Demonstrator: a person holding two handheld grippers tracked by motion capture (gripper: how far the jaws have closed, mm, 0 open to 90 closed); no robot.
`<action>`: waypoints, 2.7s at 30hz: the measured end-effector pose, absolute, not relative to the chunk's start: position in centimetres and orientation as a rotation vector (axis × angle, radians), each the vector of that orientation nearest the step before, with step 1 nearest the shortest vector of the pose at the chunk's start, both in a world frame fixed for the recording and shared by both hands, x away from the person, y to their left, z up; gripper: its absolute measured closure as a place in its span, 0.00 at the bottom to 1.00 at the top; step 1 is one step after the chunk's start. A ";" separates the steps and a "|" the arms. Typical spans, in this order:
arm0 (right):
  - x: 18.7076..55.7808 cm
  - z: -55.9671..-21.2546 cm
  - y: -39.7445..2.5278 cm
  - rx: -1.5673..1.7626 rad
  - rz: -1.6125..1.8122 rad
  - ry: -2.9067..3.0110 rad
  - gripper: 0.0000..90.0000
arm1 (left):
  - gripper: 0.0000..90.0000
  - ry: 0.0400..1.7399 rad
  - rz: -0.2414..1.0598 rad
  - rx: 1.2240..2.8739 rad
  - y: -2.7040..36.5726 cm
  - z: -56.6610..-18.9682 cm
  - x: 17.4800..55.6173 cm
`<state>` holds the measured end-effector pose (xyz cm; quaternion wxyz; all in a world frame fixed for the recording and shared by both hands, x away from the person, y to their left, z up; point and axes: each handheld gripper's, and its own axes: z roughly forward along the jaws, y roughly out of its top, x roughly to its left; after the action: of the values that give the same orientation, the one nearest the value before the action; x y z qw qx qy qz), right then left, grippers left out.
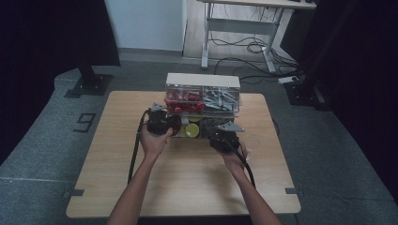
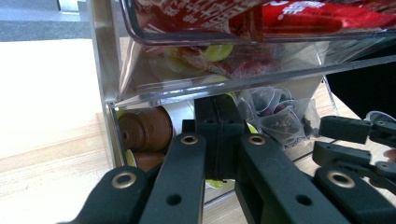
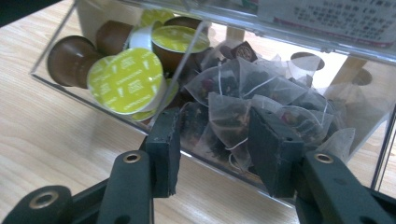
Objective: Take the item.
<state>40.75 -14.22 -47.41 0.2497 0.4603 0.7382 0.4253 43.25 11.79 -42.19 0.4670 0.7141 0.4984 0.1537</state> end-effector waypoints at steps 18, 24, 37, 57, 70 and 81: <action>42.5 -48.6 -14.3 1.295 1.117 2.023 0.98 | 1.00 1.217 0.371 1.755 11.3 -42.2 43.3; 42.5 -48.4 -14.6 1.300 1.133 2.033 0.99 | 1.00 1.216 0.371 1.754 11.2 -42.1 43.3; 41.0 -46.6 -15.1 1.249 1.217 1.998 0.99 | 1.00 1.220 0.376 1.765 11.0 -42.2 43.4; 38.5 -44.4 -16.7 1.170 1.316 1.985 0.99 | 1.00 1.216 0.378 1.765 10.9 -42.2 43.3; 37.2 -43.6 -18.7 1.171 1.363 1.955 0.99 | 1.00 1.222 0.382 1.767 10.9 -42.2 43.4; 37.1 -43.4 -20.2 1.190 1.369 1.920 0.99 | 1.00 1.221 0.382 1.776 10.9 -42.1 43.4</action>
<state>37.07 -20.19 -43.43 0.2476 0.4365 0.7042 0.5023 43.45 10.86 -42.11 0.4586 0.7209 0.4959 0.1551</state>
